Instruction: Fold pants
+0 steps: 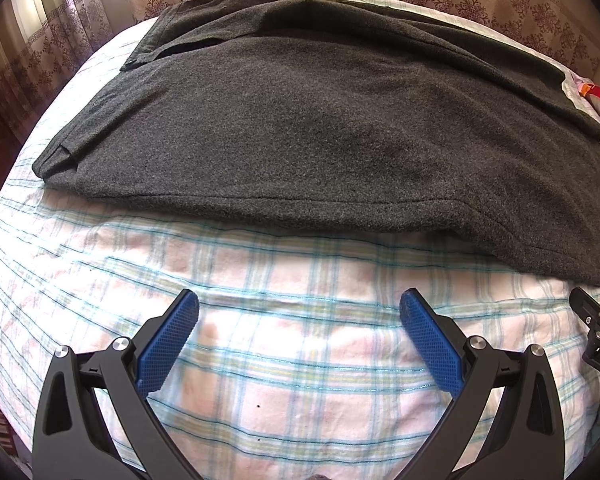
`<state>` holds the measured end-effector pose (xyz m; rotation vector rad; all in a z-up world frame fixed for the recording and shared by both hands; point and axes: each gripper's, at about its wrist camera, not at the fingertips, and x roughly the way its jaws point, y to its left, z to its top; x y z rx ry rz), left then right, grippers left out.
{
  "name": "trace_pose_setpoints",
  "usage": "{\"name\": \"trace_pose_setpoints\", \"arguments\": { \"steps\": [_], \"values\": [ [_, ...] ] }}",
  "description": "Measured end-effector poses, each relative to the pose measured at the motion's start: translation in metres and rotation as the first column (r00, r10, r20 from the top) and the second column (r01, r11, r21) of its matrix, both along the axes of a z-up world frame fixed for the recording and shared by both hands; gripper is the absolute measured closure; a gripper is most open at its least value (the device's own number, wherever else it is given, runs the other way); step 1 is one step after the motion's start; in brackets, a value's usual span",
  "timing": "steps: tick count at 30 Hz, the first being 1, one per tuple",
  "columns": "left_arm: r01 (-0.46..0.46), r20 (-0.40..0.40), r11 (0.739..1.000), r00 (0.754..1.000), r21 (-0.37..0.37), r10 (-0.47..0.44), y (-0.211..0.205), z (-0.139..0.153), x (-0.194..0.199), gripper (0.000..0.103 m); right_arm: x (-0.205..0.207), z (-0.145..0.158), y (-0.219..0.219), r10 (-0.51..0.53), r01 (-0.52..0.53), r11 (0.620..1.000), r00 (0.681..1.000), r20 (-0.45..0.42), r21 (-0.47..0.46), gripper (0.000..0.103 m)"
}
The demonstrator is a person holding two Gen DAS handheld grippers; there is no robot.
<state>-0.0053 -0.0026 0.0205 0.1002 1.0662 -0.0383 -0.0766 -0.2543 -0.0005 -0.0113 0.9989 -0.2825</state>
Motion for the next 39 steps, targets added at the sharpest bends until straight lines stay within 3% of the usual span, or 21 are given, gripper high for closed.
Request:
{"name": "trace_pose_setpoints", "arguments": {
  "steps": [7, 15, 21, 25, 27, 30, 35, 37, 39],
  "values": [
    [-0.037, 0.072, 0.999, 0.997, 0.009, 0.036, 0.019, 0.031, 0.018, 0.002, -0.008, 0.033, -0.036, -0.061, 0.061, 0.998, 0.995, 0.073, 0.005, 0.005],
    [-0.078, 0.057, 0.997, 0.995, -0.001, 0.078, 0.036, 0.027, 0.059, 0.002, -0.022, 0.036, -0.126, -0.257, 0.260, 0.965, 0.962, 0.090, -0.021, 0.005],
    [-0.075, 0.026, 0.997, 0.997, 0.009, 0.075, 0.038, 0.010, 0.077, 0.002, -0.036, 0.027, -0.170, -0.350, 0.344, 0.936, 0.933, 0.081, 0.078, 0.005],
    [-0.072, 0.012, 0.997, 0.997, 0.019, 0.071, 0.038, 0.000, 0.081, 0.002, -0.033, 0.012, -0.189, -0.357, 0.343, 0.916, 0.933, 0.038, 0.207, 0.005],
    [-0.065, 0.014, 0.998, 0.998, 0.023, 0.065, 0.038, -0.003, 0.081, 0.002, -0.032, 0.009, -0.192, -0.348, 0.333, 0.918, 0.937, 0.037, 0.217, 0.005],
    [-0.065, 0.017, 0.998, 0.998, 0.015, 0.065, 0.040, -0.004, 0.081, 0.002, -0.031, 0.009, -0.188, -0.316, 0.298, 0.929, 0.947, 0.051, 0.220, 0.018],
    [-0.064, 0.017, 0.998, 0.998, 0.017, 0.064, 0.040, -0.005, 0.081, 0.002, -0.039, 0.015, -0.192, -0.336, 0.313, 0.925, 0.939, 0.075, 0.216, 0.060],
    [-0.063, 0.016, 0.998, 0.998, 0.020, 0.063, 0.040, -0.004, 0.081, 0.002, -0.043, 0.018, -0.197, -0.316, 0.278, 0.917, 0.944, 0.094, 0.285, 0.065],
    [-0.061, 0.014, 0.998, 0.998, 0.026, 0.061, 0.038, -0.003, 0.080, 0.002, -0.044, 0.023, -0.199, -0.304, 0.261, 0.919, 0.946, 0.110, 0.297, 0.069]
  ]
}}
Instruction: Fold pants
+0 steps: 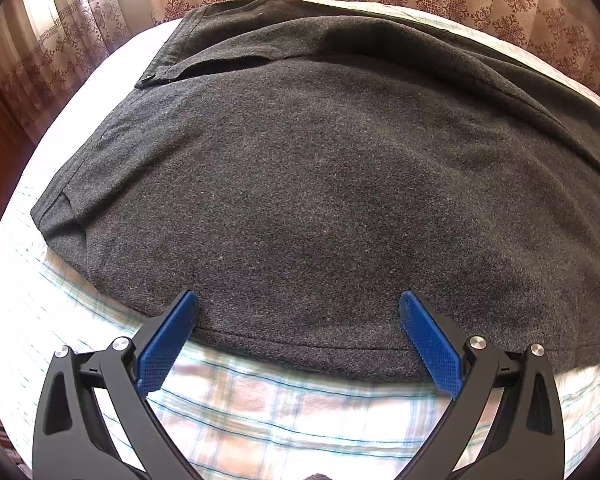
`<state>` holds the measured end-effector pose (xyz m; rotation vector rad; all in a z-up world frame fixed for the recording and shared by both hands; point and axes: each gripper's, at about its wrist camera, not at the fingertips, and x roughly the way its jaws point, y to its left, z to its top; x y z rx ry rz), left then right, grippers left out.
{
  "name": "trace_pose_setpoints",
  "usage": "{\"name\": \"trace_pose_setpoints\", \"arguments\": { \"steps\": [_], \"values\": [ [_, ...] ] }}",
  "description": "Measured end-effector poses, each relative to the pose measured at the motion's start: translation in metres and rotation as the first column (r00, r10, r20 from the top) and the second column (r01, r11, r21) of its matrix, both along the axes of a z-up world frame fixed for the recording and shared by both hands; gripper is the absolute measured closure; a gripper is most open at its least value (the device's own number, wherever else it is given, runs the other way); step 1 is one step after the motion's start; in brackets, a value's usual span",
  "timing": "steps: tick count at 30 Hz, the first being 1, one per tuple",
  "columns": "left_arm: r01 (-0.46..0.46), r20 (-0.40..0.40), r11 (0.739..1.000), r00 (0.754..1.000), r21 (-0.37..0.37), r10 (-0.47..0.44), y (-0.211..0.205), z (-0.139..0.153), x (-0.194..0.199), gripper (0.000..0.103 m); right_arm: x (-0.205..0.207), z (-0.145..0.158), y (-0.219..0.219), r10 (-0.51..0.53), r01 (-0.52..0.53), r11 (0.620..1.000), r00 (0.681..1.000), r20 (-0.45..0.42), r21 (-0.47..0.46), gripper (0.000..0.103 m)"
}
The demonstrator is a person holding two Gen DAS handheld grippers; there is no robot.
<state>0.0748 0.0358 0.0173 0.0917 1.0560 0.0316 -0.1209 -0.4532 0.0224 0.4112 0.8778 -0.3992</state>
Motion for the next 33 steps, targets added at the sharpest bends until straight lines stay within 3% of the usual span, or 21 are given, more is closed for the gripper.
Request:
{"name": "trace_pose_setpoints", "arguments": {
  "steps": [5, 10, 13, 15, 17, 20, 24, 30, 33],
  "values": [
    [0.017, -0.003, 1.000, 1.000, 0.007, -0.017, -0.002, 0.009, -0.006, 0.002, -0.012, 0.017, 0.002, 0.013, -0.012, 1.000, 0.999, 0.029, -0.013, 0.072],
    [0.044, 0.029, 0.999, 0.999, 0.002, -0.044, -0.008, 0.023, -0.009, 0.002, -0.020, 0.002, 0.006, 0.040, -0.040, 0.999, 0.998, -0.048, 0.001, 0.071],
    [0.077, 0.051, 0.997, 0.996, 0.009, -0.077, -0.021, 0.028, -0.002, 0.002, -0.020, -0.010, 0.001, 0.022, -0.021, 1.000, 0.998, -0.063, 0.013, 0.062],
    [0.108, 0.043, 0.994, 0.993, 0.032, -0.109, -0.031, 0.022, 0.004, 0.002, -0.021, -0.005, -0.005, 0.003, -0.002, 1.000, 0.999, -0.053, 0.017, 0.049],
    [0.133, 0.012, 0.989, 0.991, 0.063, -0.134, -0.041, 0.012, 0.010, 0.002, -0.025, 0.011, -0.008, -0.045, 0.042, 0.997, 0.998, -0.039, -0.069, 0.029],
    [0.146, 0.001, 0.986, 0.989, 0.085, -0.146, -0.045, 0.003, 0.010, 0.002, -0.026, 0.039, -0.021, -0.061, 0.066, 0.994, 0.997, 0.052, -0.091, 0.029],
    [0.144, -0.014, 0.989, 0.990, 0.041, -0.143, -0.041, 0.007, 0.014, 0.002, 0.022, 0.061, -0.030, 0.010, 0.003, 0.989, 0.997, 0.082, -0.146, 0.029],
    [0.153, 0.011, 0.988, 0.988, 0.035, -0.153, -0.044, 0.019, 0.028, 0.002, 0.123, 0.048, -0.041, 0.118, -0.113, 0.987, 0.992, 0.035, -0.111, 0.032],
    [0.171, 0.022, 0.985, 0.985, 0.031, -0.172, -0.048, 0.029, 0.047, 0.002, 0.155, 0.053, -0.042, 0.142, -0.137, 0.982, 0.990, 0.027, -0.130, 0.032]
  ]
}}
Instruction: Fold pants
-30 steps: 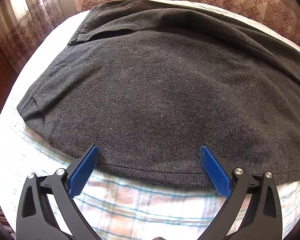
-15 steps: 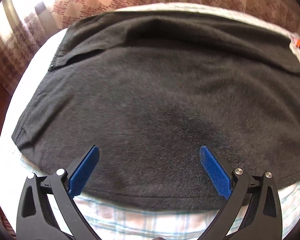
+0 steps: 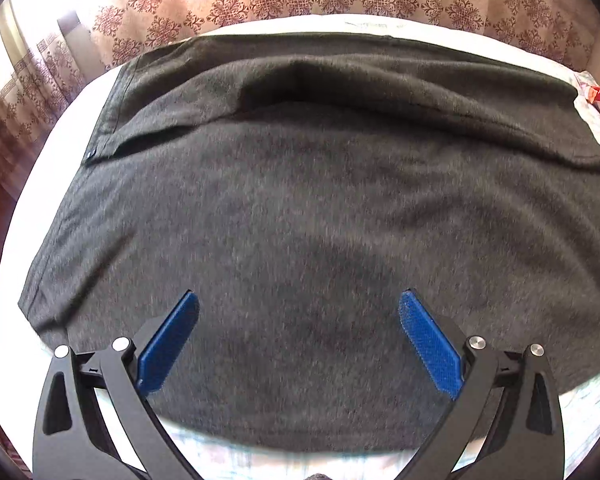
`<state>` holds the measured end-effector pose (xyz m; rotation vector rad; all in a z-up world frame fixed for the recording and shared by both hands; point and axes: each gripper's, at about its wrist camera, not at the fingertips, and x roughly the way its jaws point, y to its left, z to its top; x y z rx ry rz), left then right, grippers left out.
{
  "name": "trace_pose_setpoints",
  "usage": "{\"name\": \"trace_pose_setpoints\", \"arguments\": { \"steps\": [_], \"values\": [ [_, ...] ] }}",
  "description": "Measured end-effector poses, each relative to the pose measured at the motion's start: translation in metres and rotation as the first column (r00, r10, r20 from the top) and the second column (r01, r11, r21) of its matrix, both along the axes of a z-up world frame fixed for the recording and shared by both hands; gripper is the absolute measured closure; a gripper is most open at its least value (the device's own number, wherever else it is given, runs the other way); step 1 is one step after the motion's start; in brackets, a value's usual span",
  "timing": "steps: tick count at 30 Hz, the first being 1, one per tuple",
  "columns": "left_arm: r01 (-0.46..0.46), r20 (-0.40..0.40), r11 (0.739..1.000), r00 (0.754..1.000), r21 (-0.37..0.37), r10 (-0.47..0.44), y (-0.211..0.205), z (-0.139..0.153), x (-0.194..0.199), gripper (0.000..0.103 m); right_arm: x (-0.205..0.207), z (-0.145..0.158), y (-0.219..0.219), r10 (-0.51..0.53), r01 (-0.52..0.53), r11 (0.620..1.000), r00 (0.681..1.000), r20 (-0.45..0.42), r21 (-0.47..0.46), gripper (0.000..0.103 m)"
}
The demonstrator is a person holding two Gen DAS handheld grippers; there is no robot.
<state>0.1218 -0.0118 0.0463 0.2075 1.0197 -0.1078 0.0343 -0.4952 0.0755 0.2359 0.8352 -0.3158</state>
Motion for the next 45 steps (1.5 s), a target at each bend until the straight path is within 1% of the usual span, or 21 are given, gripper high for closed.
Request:
{"name": "trace_pose_setpoints", "arguments": {
  "steps": [3, 5, 7, 9, 13, 17, 19, 20, 22, 23, 25, 26, 27, 28, 29, 32, 34, 35, 37, 40, 45],
  "values": [
    [0.014, 0.026, 1.000, 1.000, 0.003, -0.014, -0.003, 0.013, 0.029, 0.002, 0.025, 0.023, 0.001, 0.019, -0.018, 0.999, 0.999, 0.029, -0.026, 0.032],
    [0.020, 0.043, 1.000, 0.999, -0.008, -0.019, -0.006, 0.025, 0.054, 0.002, 0.042, 0.033, -0.006, 0.023, -0.023, 1.000, 0.999, 0.043, -0.015, 0.032],
    [0.029, 0.054, 0.999, 0.998, -0.024, -0.027, -0.007, 0.037, 0.082, 0.002, 0.067, 0.040, -0.016, 0.033, -0.034, 0.999, 0.998, 0.056, 0.009, 0.032],
    [0.038, 0.067, 0.999, 0.997, -0.028, -0.036, -0.007, 0.046, 0.109, 0.002, 0.090, 0.045, -0.026, 0.019, -0.020, 1.000, 0.998, 0.065, 0.024, 0.032],
    [0.030, 0.094, 0.999, 0.995, 0.022, -0.032, -0.003, 0.057, 0.174, 0.002, 0.136, 0.047, -0.046, 0.010, -0.020, 0.993, 0.996, 0.087, 0.120, 0.031],
    [0.022, 0.074, 1.000, 0.997, 0.001, -0.022, 0.004, 0.060, 0.236, 0.002, 0.173, 0.039, -0.053, 0.009, -0.021, 0.987, 0.997, 0.076, 0.159, 0.029],
    [0.014, 0.069, 1.000, 0.997, 0.004, -0.015, 0.005, 0.057, 0.262, 0.002, 0.185, 0.034, -0.052, 0.010, -0.020, 0.988, 0.998, 0.067, 0.155, 0.029],
    [0.019, 0.070, 1.000, 0.997, 0.010, -0.019, 0.004, 0.055, 0.271, 0.002, 0.191, 0.033, -0.051, 0.012, -0.021, 0.989, 0.998, 0.066, 0.149, 0.029],
    [0.041, 0.081, 0.998, 0.996, 0.050, -0.045, -0.003, 0.048, 0.289, 0.002, 0.197, 0.036, -0.044, 0.011, -0.019, 0.994, 0.997, 0.074, 0.107, 0.029],
    [0.060, 0.084, 0.996, 0.994, 0.069, -0.066, -0.007, 0.044, 0.294, 0.002, 0.201, 0.039, -0.036, 0.042, -0.050, 0.995, 0.996, 0.084, 0.087, 0.029],
    [0.110, 0.094, 0.985, 0.988, 0.136, -0.124, -0.019, 0.036, 0.305, 0.003, 0.210, 0.042, -0.023, 0.095, -0.098, 0.995, 0.992, 0.078, 0.031, 0.029],
    [0.135, 0.101, 0.977, 0.983, 0.165, -0.153, -0.024, 0.032, 0.311, 0.005, 0.216, 0.042, -0.018, 0.117, -0.117, 0.993, 0.991, 0.066, -0.002, 0.029],
    [0.157, 0.103, 0.969, 0.979, 0.192, -0.179, -0.029, 0.030, 0.316, 0.011, 0.222, 0.041, -0.017, 0.123, -0.122, 0.992, 0.991, 0.046, -0.032, 0.029],
    [0.177, 0.103, 0.961, 0.974, 0.214, -0.202, -0.033, 0.028, 0.321, 0.014, 0.228, 0.038, -0.020, 0.111, -0.110, 0.993, 0.993, 0.029, -0.042, 0.029],
    [0.201, 0.106, 0.955, 0.968, 0.219, -0.228, -0.035, 0.027, 0.327, 0.014, 0.232, 0.034, -0.026, 0.093, -0.093, 0.995, 0.996, 0.016, -0.037, 0.029],
    [0.265, 0.120, 0.938, 0.948, 0.221, -0.296, -0.035, 0.027, 0.339, 0.014, 0.236, 0.019, -0.046, 0.069, -0.069, 0.997, 0.998, -0.009, 0.037, 0.028],
    [0.309, 0.098, 0.926, 0.937, 0.217, -0.336, -0.034, 0.024, 0.347, 0.014, 0.235, 0.010, -0.053, 0.083, -0.082, 0.991, 0.997, -0.009, 0.103, 0.025],
    [0.327, 0.082, 0.920, 0.933, 0.215, -0.350, -0.034, 0.019, 0.352, 0.014, 0.236, 0.006, -0.054, 0.093, -0.092, 0.988, 0.996, -0.007, 0.126, 0.025],
    [0.364, 0.067, 0.905, 0.920, 0.221, -0.386, -0.033, 0.013, 0.356, 0.013, 0.236, 0.000, -0.053, 0.115, -0.113, 0.982, 0.993, -0.005, 0.153, 0.025],
    [0.423, 0.051, 0.873, 0.893, 0.244, -0.447, -0.036, 0.008, 0.359, 0.013, 0.238, -0.008, -0.052, 0.149, -0.146, 0.970, 0.989, -0.003, 0.196, 0.022],
    [0.475, 0.032, 0.834, 0.864, 0.282, -0.503, -0.040, 0.007, 0.365, 0.008, 0.243, -0.011, -0.053, 0.160, -0.157, 0.964, 0.987, 0.001, 0.216, 0.022]
  ]
}}
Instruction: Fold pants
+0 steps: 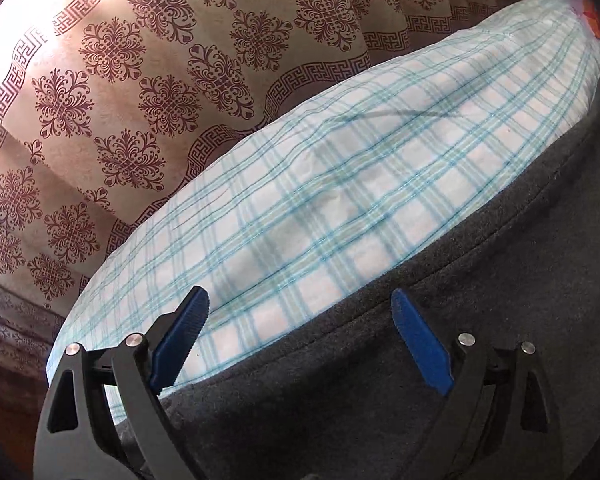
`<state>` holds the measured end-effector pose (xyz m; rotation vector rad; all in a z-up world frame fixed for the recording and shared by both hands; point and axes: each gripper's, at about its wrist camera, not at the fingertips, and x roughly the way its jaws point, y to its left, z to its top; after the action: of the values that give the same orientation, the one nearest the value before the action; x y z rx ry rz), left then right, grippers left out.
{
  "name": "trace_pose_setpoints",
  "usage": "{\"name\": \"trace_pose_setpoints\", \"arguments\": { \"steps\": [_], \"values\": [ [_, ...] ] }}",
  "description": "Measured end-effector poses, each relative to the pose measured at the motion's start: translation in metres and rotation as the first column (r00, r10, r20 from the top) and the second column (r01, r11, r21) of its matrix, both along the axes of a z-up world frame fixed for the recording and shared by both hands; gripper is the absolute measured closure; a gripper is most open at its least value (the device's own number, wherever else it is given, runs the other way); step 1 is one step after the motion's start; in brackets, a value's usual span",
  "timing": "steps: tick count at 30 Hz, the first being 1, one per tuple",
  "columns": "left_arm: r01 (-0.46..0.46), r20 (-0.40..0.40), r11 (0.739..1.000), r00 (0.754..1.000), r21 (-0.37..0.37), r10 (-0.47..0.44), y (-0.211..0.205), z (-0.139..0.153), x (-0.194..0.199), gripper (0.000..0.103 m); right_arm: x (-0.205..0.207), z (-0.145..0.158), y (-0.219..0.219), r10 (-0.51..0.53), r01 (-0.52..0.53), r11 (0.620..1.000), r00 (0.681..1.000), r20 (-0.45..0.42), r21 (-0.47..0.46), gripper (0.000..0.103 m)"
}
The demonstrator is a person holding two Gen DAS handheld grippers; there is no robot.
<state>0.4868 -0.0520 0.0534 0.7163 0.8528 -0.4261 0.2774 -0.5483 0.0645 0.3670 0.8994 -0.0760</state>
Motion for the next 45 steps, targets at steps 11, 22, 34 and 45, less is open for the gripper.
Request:
{"name": "trace_pose_setpoints", "arguments": {
  "steps": [11, 22, 34, 45],
  "values": [
    [0.060, -0.186, 0.988, 0.979, -0.141, -0.086, 0.017, -0.004, -0.004, 0.041, 0.006, -0.005, 0.012, 0.095, -0.094, 0.995, 0.996, -0.006, 0.024, 0.089],
    [-0.069, 0.044, 0.982, 0.996, -0.174, 0.078, 0.014, 0.040, 0.003, 0.103, -0.015, 0.059, -0.018, -0.157, 0.183, 0.977, 0.966, 0.205, -0.112, 0.103],
    [-0.037, -0.093, 0.976, 0.996, -0.214, 0.017, 0.033, 0.026, -0.001, 0.017, -0.002, 0.024, -0.009, -0.047, 0.050, 0.993, 0.998, 0.030, -0.106, 0.021],
    [0.023, -0.079, 0.998, 0.997, -0.054, -0.027, 0.031, -0.010, 0.011, 0.021, 0.014, -0.005, -0.020, -0.119, 0.114, 0.988, 0.992, -0.045, -0.106, 0.031]
  ]
}}
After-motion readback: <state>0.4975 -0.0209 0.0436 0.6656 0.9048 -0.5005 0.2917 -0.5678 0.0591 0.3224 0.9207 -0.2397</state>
